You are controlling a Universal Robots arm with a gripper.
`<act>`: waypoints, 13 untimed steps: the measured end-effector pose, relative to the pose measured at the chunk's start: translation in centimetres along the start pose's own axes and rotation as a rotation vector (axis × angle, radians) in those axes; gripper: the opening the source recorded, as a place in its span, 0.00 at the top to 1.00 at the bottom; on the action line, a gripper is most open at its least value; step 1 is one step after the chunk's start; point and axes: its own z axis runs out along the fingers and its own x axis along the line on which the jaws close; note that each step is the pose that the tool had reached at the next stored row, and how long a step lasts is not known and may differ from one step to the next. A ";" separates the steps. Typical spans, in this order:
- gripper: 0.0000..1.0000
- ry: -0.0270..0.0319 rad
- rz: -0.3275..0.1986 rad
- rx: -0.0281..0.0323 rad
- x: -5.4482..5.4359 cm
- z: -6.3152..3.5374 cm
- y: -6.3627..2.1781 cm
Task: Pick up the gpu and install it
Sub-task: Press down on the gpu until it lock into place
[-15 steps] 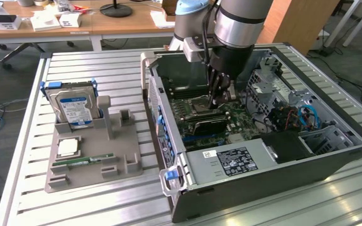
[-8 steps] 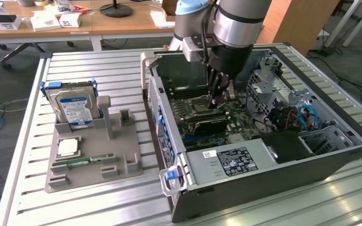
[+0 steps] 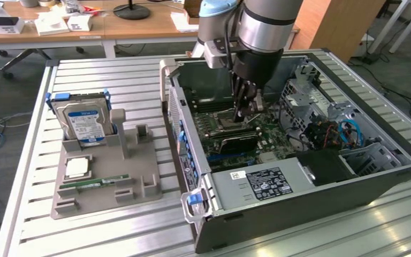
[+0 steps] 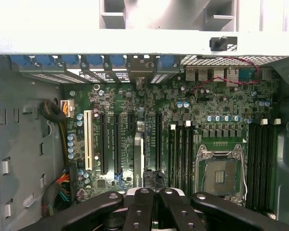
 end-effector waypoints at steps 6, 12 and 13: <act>0.89 0.0006 0.000 0.0000 -0.1 0.51 0.37; 0.89 0.0010 0.000 -0.0001 -0.1 1.20 0.37; 0.89 0.0010 0.000 0.0000 -0.1 1.39 0.37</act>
